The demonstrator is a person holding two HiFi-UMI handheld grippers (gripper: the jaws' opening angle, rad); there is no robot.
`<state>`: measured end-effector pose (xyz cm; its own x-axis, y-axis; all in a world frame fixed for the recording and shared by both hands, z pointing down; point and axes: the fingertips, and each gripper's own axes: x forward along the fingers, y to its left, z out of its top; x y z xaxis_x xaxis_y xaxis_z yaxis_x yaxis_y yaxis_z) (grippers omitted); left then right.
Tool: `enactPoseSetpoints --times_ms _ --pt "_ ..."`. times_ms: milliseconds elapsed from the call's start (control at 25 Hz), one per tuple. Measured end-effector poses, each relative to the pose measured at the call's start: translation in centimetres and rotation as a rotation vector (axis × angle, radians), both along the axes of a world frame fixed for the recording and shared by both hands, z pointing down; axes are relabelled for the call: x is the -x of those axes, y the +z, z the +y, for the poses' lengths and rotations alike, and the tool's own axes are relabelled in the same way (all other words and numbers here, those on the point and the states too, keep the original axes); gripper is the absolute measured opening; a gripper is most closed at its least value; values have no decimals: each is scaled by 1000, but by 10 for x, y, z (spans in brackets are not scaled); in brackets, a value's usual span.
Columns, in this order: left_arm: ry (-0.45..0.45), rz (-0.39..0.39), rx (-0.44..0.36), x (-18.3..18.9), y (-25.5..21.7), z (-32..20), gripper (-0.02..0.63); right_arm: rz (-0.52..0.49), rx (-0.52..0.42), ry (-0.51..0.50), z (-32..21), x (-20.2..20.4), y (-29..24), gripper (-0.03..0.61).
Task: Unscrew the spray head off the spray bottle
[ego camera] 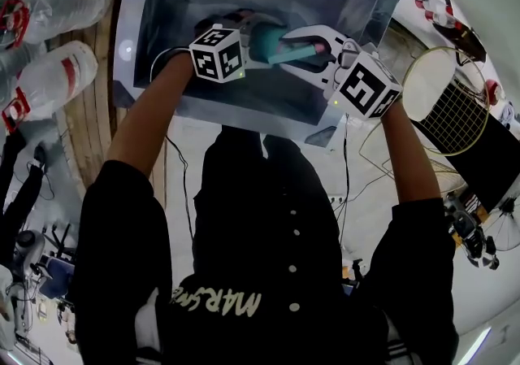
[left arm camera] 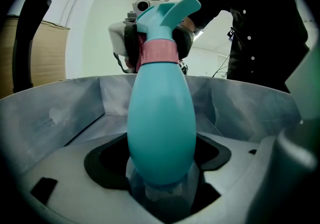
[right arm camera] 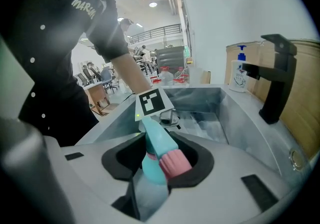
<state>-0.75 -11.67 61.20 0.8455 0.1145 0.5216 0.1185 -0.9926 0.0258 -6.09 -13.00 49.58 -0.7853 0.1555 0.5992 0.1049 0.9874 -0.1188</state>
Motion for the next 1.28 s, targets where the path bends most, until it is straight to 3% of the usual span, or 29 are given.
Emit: enactPoseSetpoints --times_ms 320,480,840,1280 --pt "-9 -13 -25 0 0 0 388 24 -9 84 0 -1 1 160" --pt "1 -9 -14 0 0 3 390 10 -13 65 3 -1 0 160" --pt "57 8 7 0 0 5 390 -30 85 -200 11 0 1 150" --pt "77 22 50 2 -3 1 388 -24 46 -472 5 1 -1 143"
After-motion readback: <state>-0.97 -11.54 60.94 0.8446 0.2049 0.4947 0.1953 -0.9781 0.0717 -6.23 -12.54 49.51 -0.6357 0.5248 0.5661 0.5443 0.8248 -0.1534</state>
